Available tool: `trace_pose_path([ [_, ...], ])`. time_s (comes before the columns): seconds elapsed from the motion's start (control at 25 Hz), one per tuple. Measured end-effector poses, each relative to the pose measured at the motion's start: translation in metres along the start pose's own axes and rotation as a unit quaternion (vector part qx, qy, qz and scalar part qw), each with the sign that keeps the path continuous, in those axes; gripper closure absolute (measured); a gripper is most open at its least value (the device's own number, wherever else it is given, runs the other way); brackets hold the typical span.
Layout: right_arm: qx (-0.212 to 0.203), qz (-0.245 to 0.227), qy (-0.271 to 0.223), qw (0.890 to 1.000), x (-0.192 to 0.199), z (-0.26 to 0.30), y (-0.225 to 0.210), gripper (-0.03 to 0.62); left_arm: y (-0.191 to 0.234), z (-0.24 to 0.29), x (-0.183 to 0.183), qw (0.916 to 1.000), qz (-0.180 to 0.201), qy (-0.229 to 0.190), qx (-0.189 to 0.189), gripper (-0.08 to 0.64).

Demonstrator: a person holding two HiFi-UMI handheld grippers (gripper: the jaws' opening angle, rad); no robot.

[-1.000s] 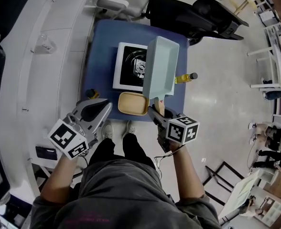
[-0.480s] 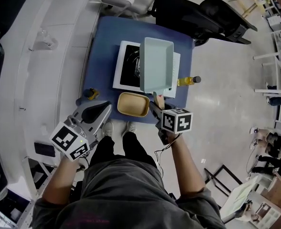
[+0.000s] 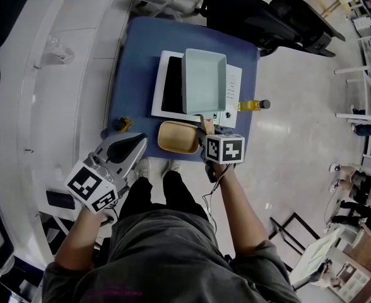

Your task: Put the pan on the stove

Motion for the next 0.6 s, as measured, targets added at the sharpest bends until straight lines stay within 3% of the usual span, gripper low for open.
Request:
trace_pose_path([
  [0.6,0.091,-0.004,0.026,0.996,-0.002,0.036,-0.002,0.491,0.039,-0.019,0.007,0.9998,-0.014,0.007,0.011,0.558],
])
Point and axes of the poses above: the fingertips, and each gripper's own axes: z forward along the fingers, y to its left, x out of its underside, the point moved 3 cm from there along -z, backward along the fingers, and after that the axes turned 3 degrees about -x, right-handed, at the moved point
